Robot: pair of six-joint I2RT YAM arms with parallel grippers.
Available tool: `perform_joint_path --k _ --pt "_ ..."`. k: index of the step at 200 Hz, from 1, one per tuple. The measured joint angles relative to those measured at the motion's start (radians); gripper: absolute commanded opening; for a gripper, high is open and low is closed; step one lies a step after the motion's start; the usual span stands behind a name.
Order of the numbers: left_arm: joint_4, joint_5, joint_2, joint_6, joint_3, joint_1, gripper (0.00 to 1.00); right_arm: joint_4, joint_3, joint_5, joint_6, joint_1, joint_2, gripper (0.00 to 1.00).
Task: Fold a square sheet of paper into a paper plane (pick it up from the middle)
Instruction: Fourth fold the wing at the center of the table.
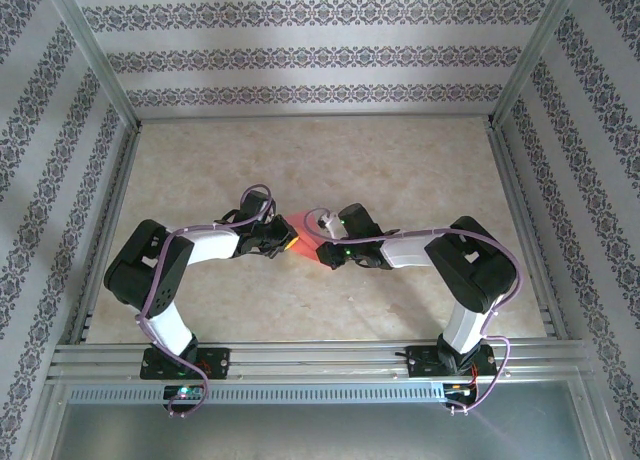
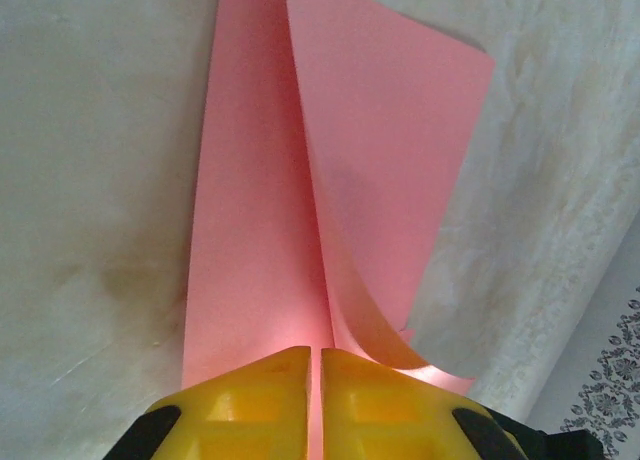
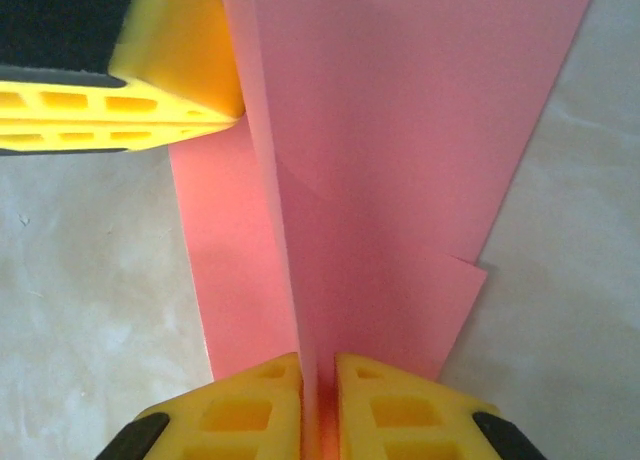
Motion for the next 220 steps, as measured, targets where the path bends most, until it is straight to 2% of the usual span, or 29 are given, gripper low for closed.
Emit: perform_joint_path --k 53,111,164,198,220 --pt "0.005 0.010 0.047 0.000 0.023 -0.006 0.28 -0.060 0.027 0.003 -0.021 0.001 -0.003 0.31" --pt "0.008 0.011 0.048 0.000 0.028 -0.017 0.33 -0.238 0.113 0.128 0.043 0.050 -0.017 0.32" --pt "0.007 0.010 0.048 0.000 0.030 -0.018 0.33 -0.309 0.147 0.228 0.066 0.093 -0.016 0.25" --pt "0.007 0.008 0.048 0.000 0.030 -0.018 0.33 -0.314 0.147 0.228 0.074 0.092 -0.016 0.15" --pt "0.007 0.006 0.048 0.000 0.030 -0.018 0.33 -0.310 0.147 0.210 0.085 0.085 -0.014 0.12"
